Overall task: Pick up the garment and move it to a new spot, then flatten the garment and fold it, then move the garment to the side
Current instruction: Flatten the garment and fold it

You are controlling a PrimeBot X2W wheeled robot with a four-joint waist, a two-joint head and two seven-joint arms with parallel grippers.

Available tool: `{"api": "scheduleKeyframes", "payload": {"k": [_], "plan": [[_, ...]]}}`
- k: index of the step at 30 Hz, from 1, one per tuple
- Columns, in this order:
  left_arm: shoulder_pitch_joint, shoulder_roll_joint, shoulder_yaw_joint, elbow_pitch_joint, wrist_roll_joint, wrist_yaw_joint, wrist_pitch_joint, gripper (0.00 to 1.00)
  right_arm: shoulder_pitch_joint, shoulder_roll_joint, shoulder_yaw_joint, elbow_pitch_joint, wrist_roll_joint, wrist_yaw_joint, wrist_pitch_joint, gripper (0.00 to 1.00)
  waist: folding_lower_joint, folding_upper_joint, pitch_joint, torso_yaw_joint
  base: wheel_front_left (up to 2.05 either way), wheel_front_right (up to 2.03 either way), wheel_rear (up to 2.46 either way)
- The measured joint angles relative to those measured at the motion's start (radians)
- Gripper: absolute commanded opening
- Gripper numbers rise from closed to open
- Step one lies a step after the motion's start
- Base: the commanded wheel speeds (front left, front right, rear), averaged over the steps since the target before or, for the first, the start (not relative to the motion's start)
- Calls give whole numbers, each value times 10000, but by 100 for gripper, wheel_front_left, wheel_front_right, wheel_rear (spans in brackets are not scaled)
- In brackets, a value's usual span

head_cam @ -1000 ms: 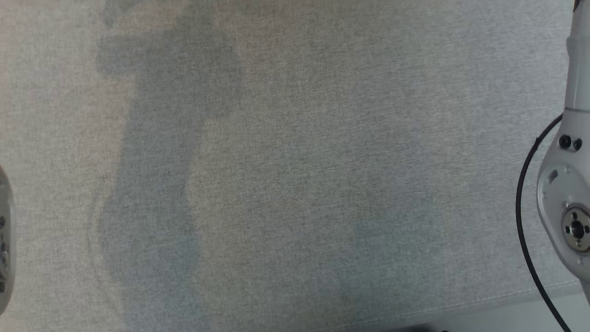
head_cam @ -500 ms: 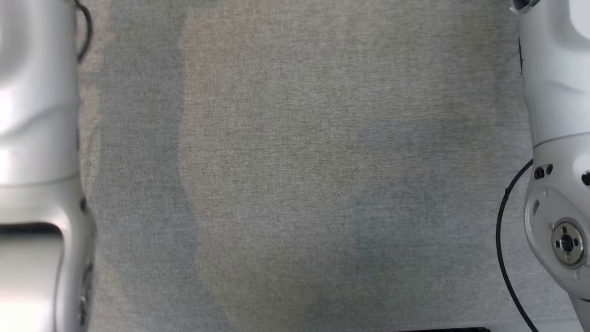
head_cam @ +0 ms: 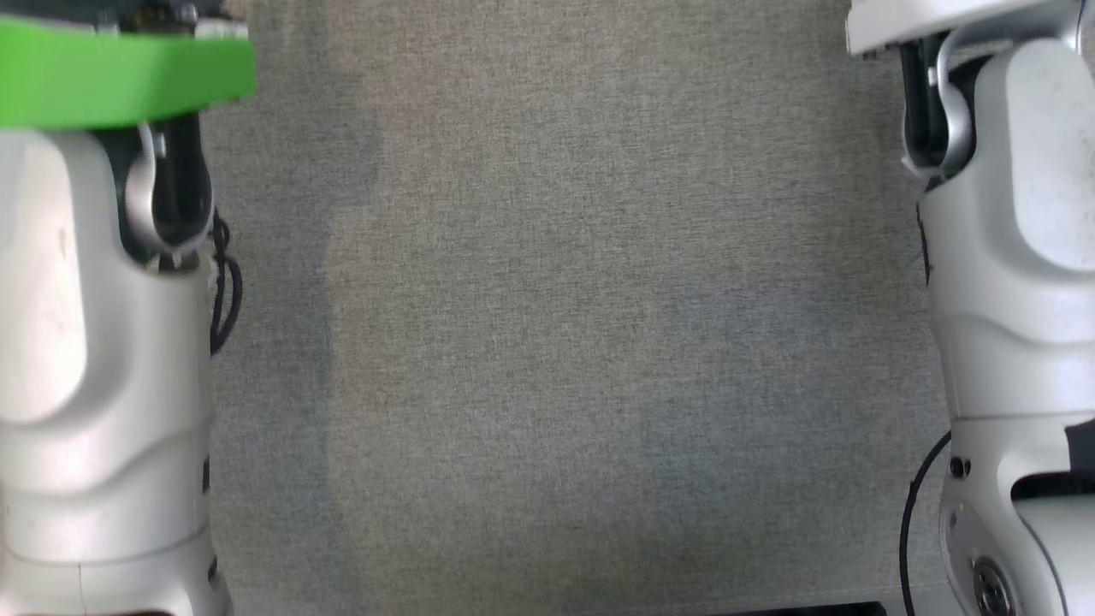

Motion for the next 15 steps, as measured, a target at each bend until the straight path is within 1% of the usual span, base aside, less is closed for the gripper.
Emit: {"api": "scheduleKeyframes", "payload": {"k": [3, 5, 8, 11, 15], "plan": [[1483, 213, 56, -713, -209, 0, -12, 0, 997, -2, 29, -554, 385, 0, 2, 0, -1, 0, -367, -119, 0, 0, 0], [2615, 295, 148, -1233, -447, 0, -12, 0, 1750, -4, 113, -1009, 529, 0, 0, 0, -1, 0, -657, -201, 0, 0, 0], [4164, 360, 330, -1900, -512, 0, -12, 0, 2838, 4, 297, -1565, 872, 0, 0, 0, -1, 0, -1091, -310, 0, 0, 0], [5585, 265, 518, -2397, -587, 0, -12, 0, 3967, 0, 247, -2115, 1183, 0, 2, 0, -1, 0, -1560, -407, 0, 0, 0], [7310, -77, 529, -3064, -564, 0, -12, 0, 5488, 4, 92, -2830, 1615, 0, 2, 0, -1, 0, -2232, -484, 0, 0, 0]]}}
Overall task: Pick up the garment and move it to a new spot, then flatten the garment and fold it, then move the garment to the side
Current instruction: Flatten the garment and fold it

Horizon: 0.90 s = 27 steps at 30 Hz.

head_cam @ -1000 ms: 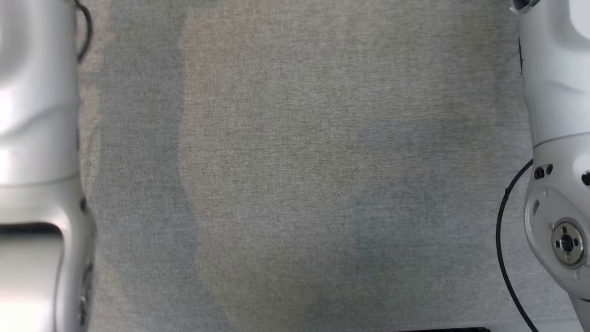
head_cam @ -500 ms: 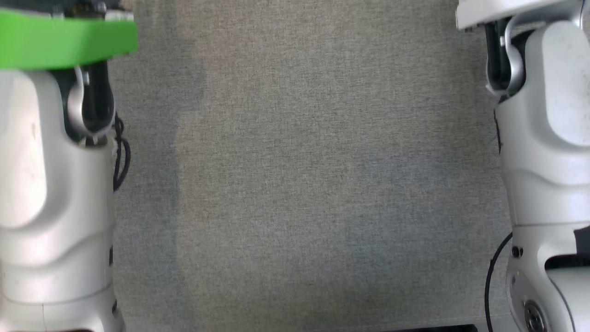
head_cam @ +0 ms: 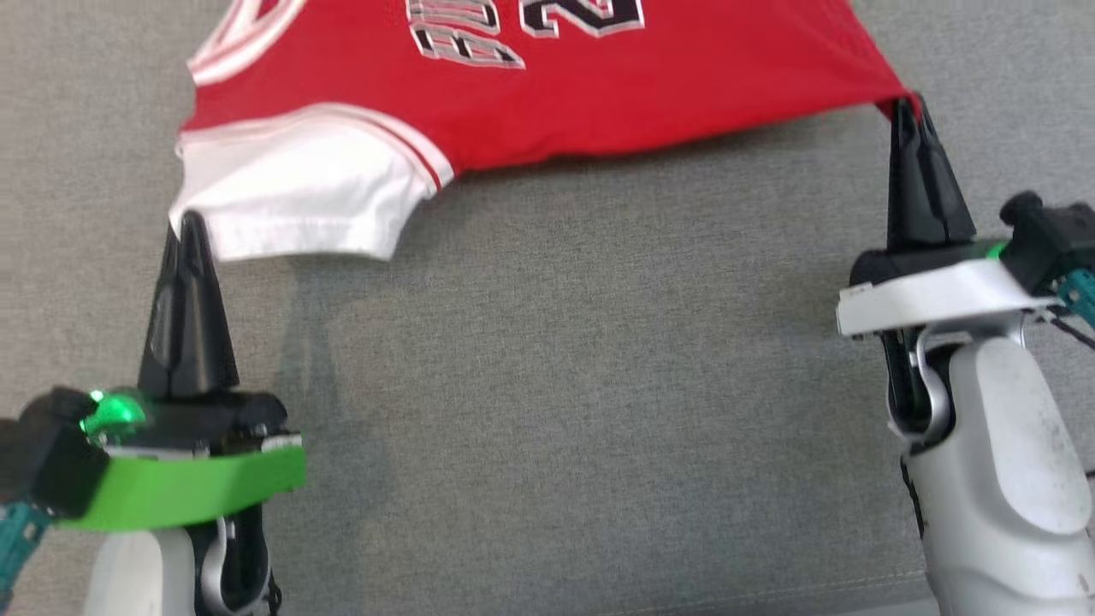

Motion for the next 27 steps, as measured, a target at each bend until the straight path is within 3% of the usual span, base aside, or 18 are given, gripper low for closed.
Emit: {"api": "scheduleKeyframes", "payload": {"k": [8, 17, 27], "plan": [[2476, -359, -184, -1221, 165, 56, 0, 0, 2378, -8, -313, -1421, 621, 0, -2, 0, 0, 0, -1294, -1, 0, 0, 0], [4394, -389, -556, -2832, 731, 499, 219, 0, 4303, -10, -453, -2871, 604, 0, -2, 0, -1, 0, -2531, 80, 0, 0, 0], [4661, -230, -723, -1691, 136, 424, 920, 0, 4691, -10, -42, -1179, 77, 0, -2, 0, 0, 0, -2745, 65, 0, 0, 0]]}}
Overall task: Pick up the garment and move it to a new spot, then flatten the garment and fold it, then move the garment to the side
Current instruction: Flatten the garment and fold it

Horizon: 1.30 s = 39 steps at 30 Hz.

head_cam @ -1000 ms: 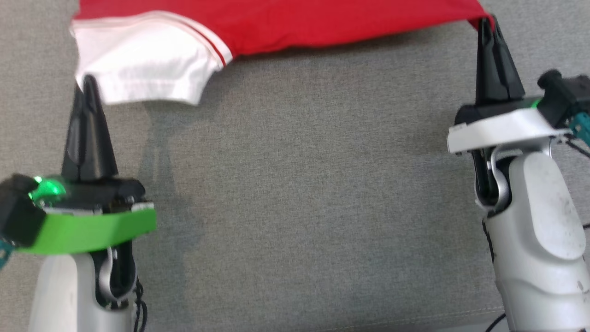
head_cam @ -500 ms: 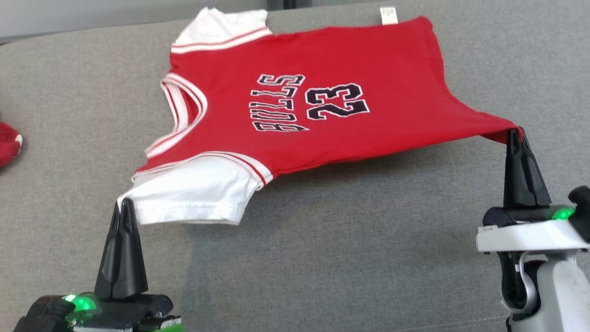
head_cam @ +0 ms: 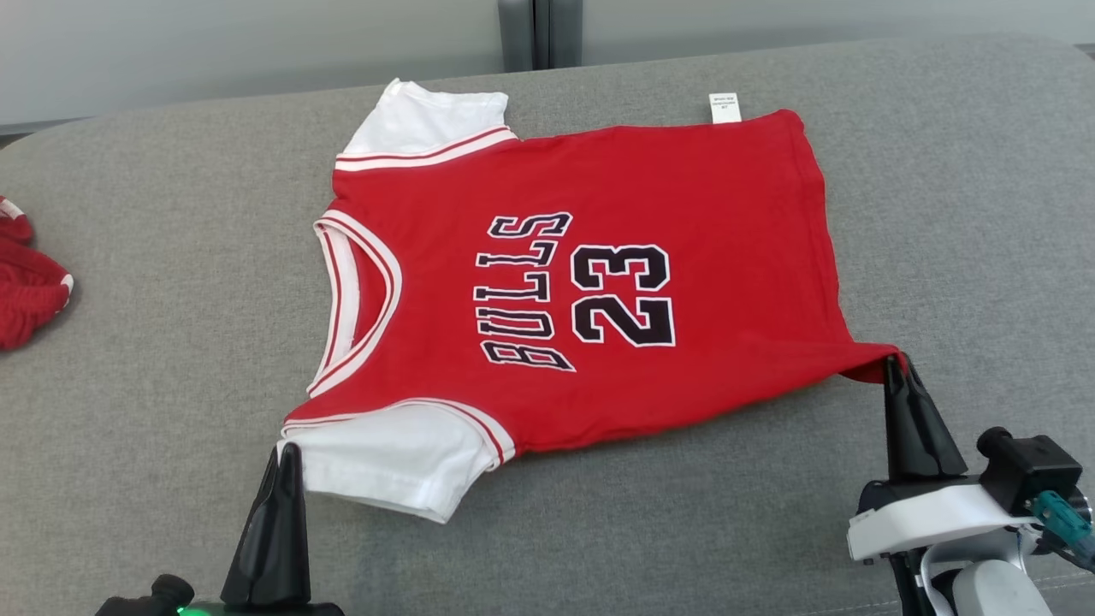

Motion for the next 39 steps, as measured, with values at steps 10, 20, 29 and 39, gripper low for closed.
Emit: {"api": "scheduleKeyframes", "payload": {"k": [10, 20, 29, 39], "plan": [[-1742, 174, -84, 1546, -523, -221, -157, 0, -1147, 8, 121, 1037, -161, 0, 0, 0, 0, 0, 763, -29, 0, 0, 0], [-5158, 587, -188, 3986, -617, -374, -428, 0, -2745, 8, -330, 1592, -414, 0, -2, 0, 0, 0, 1591, -186, 0, 0, 0], [-7255, 706, -594, 6211, -430, -395, -769, 0, -3384, 8, -280, 2138, -418, 0, 0, 0, 1, 0, 2118, -398, 0, 0, 0], [-8686, 755, -815, 7482, -84, -424, -892, 0, -3715, 10, -109, 2305, -328, 0, 0, 14, 1, 0, 2372, -516, 0, 0, 0]]}}
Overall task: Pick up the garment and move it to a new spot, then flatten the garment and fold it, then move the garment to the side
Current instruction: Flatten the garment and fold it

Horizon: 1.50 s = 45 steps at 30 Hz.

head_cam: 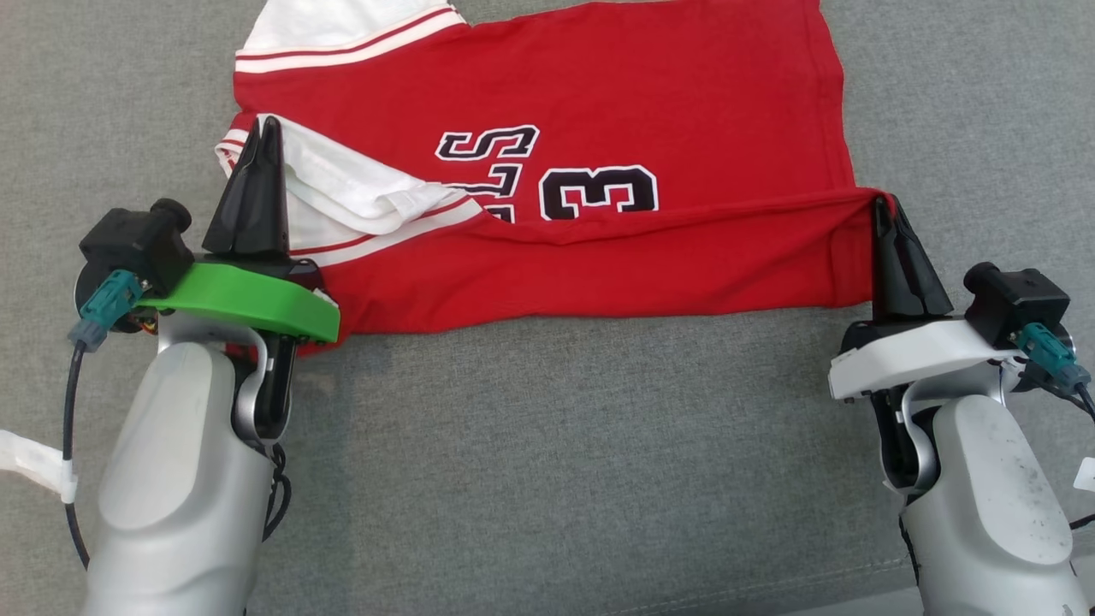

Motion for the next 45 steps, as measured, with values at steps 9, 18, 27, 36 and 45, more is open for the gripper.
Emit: {"api": "scheduleKeyframes", "payload": {"k": [9, 18, 27, 36, 45], "plan": [[51, -401, 654, -422, 286, 0, -15, 100, -118, 4, -236, -54, -4, 0, 0, 100, 0, 0, -116, -1, 0, 0, 0], [1965, -481, 1127, -2148, -105, -2, -29, 100, 465, -6, -713, -780, -222, 0, -2, 100, 0, 0, -598, 135, 0, 0, 0], [4019, 46, 1197, -2301, -855, 42, 1379, 100, 1214, -4, -495, -1097, -516, 0, 0, 100, 0, 0, -1157, 236, 0, 0, 0], [4423, -117, 1227, -2295, -1638, 681, 3254, 100, 1308, -6, -123, -1043, -454, 0, 0, 100, 0, 0, -1136, 118, 0, 0, 0], [3996, -297, 1300, -1810, -1992, 922, 3478, 0, 1159, -6, 33, -69, -462, 0, -2, 100, 0, 0, -901, -105, 0, 0, 0]]}}
